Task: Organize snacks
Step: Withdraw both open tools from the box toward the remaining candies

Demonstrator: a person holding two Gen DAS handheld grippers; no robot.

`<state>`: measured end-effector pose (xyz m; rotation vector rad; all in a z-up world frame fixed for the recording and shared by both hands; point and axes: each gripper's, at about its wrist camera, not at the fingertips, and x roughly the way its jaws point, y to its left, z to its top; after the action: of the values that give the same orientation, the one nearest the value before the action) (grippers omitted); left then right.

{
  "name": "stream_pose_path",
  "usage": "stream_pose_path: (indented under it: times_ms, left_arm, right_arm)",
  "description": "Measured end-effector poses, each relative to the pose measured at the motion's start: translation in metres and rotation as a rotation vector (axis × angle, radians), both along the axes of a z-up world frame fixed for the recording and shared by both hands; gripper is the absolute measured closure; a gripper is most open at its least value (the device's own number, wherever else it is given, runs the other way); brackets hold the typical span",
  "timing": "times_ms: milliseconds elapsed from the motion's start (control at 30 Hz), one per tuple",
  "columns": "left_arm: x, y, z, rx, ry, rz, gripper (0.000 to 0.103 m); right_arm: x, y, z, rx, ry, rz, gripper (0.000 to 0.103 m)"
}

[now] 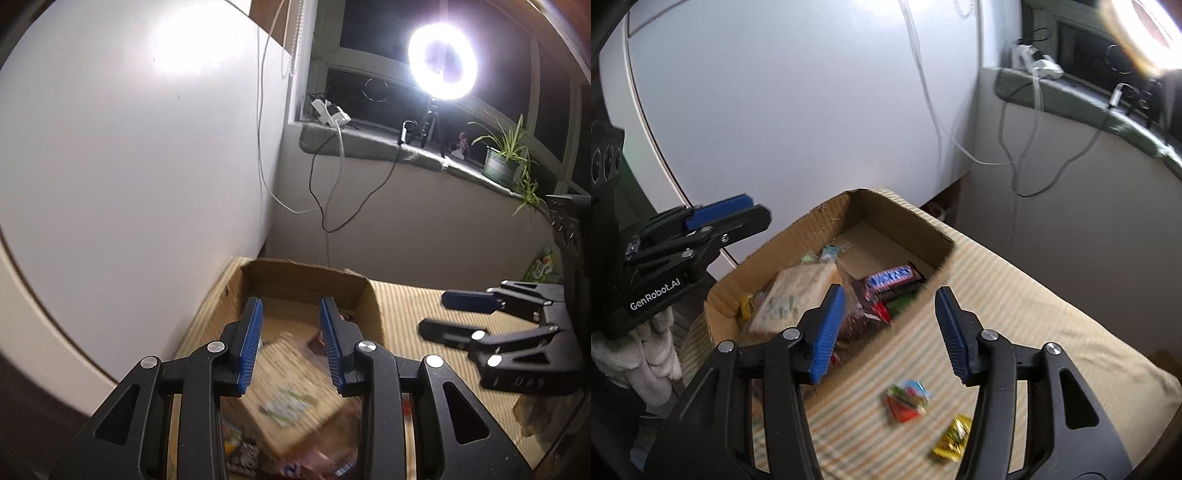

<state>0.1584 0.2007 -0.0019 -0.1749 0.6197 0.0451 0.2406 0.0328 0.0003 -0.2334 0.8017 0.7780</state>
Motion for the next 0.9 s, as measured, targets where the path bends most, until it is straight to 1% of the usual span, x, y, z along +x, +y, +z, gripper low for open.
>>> stream_pose_path:
  times_ms: [67, 100, 133, 200, 333, 467, 567, 667, 767, 867, 900]
  left_arm:
    - [-0.008, -0.01, 0.0, -0.005, -0.002, -0.018, 0.072]
    - [-0.013, -0.016, 0.0, -0.001, -0.004, -0.027, 0.072]
    - [-0.017, -0.022, 0.001, 0.002, -0.005, -0.037, 0.072]
    - [-0.025, -0.035, -0.001, -0.001, -0.003, -0.065, 0.072]
    - [-0.037, -0.06, -0.002, -0.005, -0.006, -0.126, 0.071]
    - [-0.04, -0.08, -0.005, -0.02, -0.002, -0.196, 0.071]
    - [-0.042, -0.101, -0.014, -0.019, 0.015, -0.257, 0.071]
    - [-0.044, -0.115, -0.021, -0.022, 0.028, -0.285, 0.071]
    - [-0.044, -0.125, -0.029, -0.039, 0.045, -0.291, 0.071]
    - [-0.039, -0.133, -0.035, -0.035, 0.064, -0.297, 0.071]
    - [-0.036, -0.136, -0.037, -0.037, 0.072, -0.303, 0.071]
  right_arm:
    - [-0.007, -0.016, 0.002, 0.01, -0.002, -0.027, 0.048]
    - [-0.01, -0.025, 0.002, 0.018, 0.0, -0.04, 0.045]
    - [-0.015, -0.036, 0.003, 0.028, 0.0, -0.053, 0.033]
    - [-0.024, -0.052, 0.004, 0.046, -0.016, -0.081, 0.025]
    - [-0.042, -0.081, -0.001, 0.044, -0.006, -0.131, 0.025]
    - [-0.056, -0.107, -0.006, 0.029, -0.012, -0.176, 0.025]
    - [-0.065, -0.133, -0.015, 0.024, -0.001, -0.226, 0.025]
    - [-0.067, -0.154, -0.021, 0.019, 0.022, -0.26, 0.025]
    - [-0.063, -0.162, -0.026, 0.024, 0.049, -0.268, 0.025]
    - [-0.056, -0.161, -0.033, 0.021, 0.066, -0.249, 0.025]
    - [-0.055, -0.16, -0.035, 0.021, 0.071, -0.243, 0.027]
